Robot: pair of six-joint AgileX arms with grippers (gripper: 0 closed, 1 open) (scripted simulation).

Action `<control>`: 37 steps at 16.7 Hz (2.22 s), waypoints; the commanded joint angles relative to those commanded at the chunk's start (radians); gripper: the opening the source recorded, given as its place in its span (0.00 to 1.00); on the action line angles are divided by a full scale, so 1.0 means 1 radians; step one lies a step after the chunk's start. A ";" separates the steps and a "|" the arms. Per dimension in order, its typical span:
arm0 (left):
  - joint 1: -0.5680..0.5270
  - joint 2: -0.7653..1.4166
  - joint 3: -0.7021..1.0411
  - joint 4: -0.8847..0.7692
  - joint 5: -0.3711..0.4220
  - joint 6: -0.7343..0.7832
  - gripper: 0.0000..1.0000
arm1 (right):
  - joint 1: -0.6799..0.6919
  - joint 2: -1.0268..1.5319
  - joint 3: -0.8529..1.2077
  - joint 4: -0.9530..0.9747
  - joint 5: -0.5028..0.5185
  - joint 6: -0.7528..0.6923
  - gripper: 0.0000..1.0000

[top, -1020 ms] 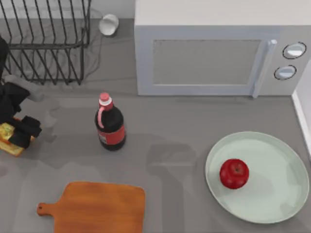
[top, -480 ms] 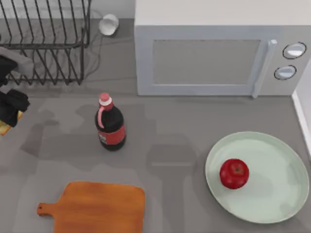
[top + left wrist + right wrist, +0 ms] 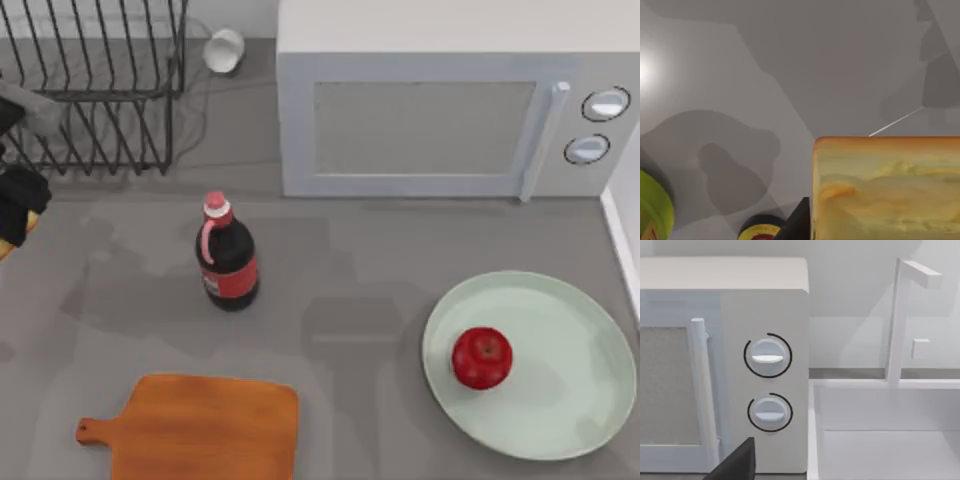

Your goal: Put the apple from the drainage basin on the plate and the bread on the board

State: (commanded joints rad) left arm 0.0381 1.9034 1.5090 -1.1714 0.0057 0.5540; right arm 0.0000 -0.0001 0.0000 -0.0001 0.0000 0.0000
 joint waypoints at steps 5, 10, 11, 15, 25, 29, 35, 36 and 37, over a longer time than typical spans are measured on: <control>-0.100 -0.040 -0.071 0.016 -0.001 -0.158 0.00 | 0.000 0.000 0.000 0.000 0.000 0.000 1.00; -0.317 -0.149 -0.234 0.065 -0.005 -0.545 0.00 | 0.000 0.000 0.000 0.000 0.000 0.000 1.00; -0.366 -0.176 -0.272 0.077 -0.006 -0.640 0.00 | 0.000 0.000 0.000 0.000 0.000 0.000 1.00; -0.552 -0.280 -0.419 0.127 -0.009 -0.980 0.00 | 0.000 0.000 0.000 0.000 0.000 0.000 1.00; -0.694 -0.372 -0.544 0.172 -0.012 -1.191 0.00 | 0.000 0.000 0.000 0.000 0.000 0.000 1.00; -0.694 -0.366 -0.558 0.200 -0.012 -1.191 0.00 | 0.000 0.000 0.000 0.000 0.000 0.000 1.00; -0.695 -0.337 -0.616 0.309 -0.013 -1.191 0.00 | 0.000 0.000 0.000 0.000 0.000 0.000 1.00; -0.695 -0.330 -0.627 0.326 -0.013 -1.191 0.00 | 0.000 0.000 0.000 0.000 0.000 0.000 1.00; -0.695 -0.324 -0.637 0.342 -0.013 -1.191 0.00 | 0.000 0.000 0.000 0.000 0.000 0.000 1.00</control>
State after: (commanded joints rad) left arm -0.6572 1.5795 0.8718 -0.8295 -0.0069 -0.6369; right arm 0.0000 -0.0001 0.0000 -0.0001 0.0000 0.0000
